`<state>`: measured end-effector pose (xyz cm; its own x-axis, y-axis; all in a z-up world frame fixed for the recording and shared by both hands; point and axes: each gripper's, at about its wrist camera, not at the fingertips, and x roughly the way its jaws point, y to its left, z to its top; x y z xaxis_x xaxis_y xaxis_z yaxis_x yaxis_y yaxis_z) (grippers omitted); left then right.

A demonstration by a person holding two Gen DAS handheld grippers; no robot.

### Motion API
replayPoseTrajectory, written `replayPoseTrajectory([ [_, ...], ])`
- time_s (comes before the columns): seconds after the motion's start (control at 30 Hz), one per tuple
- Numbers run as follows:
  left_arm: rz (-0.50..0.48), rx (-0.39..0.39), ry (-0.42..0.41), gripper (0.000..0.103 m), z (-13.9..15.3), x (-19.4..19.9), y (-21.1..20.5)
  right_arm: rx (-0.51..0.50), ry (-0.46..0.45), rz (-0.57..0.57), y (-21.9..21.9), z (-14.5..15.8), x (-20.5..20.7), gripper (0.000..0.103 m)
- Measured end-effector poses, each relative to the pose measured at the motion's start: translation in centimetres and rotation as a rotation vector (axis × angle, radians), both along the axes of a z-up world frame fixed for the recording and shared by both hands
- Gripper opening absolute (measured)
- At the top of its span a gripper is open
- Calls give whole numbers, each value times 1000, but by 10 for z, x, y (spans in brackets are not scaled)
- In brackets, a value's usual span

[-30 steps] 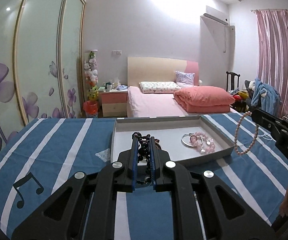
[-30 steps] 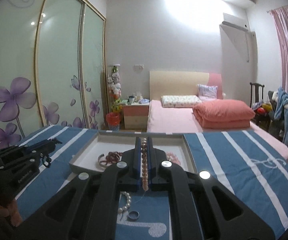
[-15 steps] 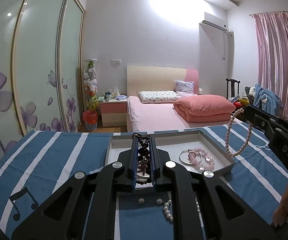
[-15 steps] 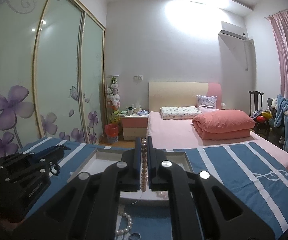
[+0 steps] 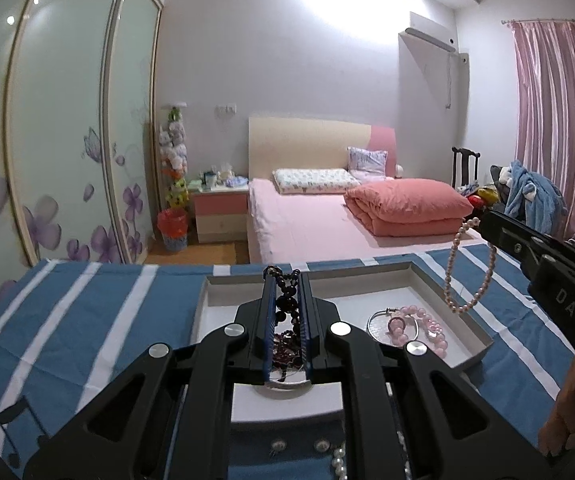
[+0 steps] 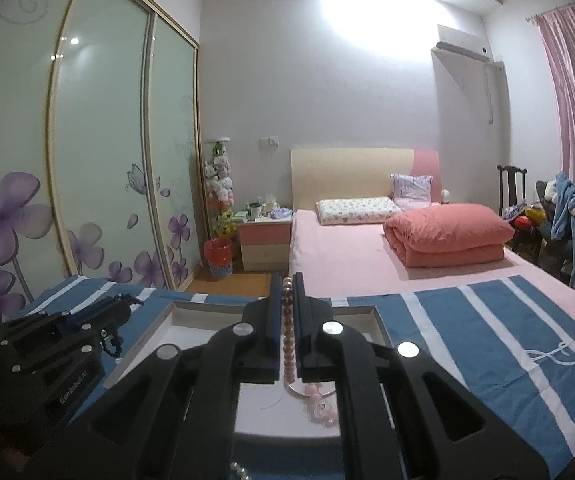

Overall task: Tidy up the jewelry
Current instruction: 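Carry black beads in left tool over the tray while right tool carries the pink pearls, then open both tools over the tray and withdraw them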

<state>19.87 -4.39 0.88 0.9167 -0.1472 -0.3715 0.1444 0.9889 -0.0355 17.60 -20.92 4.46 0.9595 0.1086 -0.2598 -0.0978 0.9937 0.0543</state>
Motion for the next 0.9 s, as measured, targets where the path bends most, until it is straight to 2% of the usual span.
replayPoseTrajectory([
  [0.27, -27, -7, 92, 12, -23, 35, -3, 19, 106, 8, -2, -24, 50, 6],
  [0.53, -49, -8, 146, 13, -33, 54, -4, 63, 221, 25, -3, -47, 81, 8],
  [0.57, -51, -9, 152, 14, -33, 54, -4, 68, 231, 25, -4, -49, 82, 14],
  [0.6, -51, -10, 156, 20, -32, 56, -4, 73, 238, 20, -5, -50, 81, 24],
  [0.63, -50, -16, 158, 30, -32, 56, -3, 77, 236, 13, -6, -51, 79, 27],
  [0.7, -38, -29, 147, 41, -29, 52, 2, 77, 229, 5, -9, -50, 75, 28],
  [0.9, -23, -66, 139, 41, -18, 47, 17, 91, 226, -16, -20, -47, 59, 28],
])
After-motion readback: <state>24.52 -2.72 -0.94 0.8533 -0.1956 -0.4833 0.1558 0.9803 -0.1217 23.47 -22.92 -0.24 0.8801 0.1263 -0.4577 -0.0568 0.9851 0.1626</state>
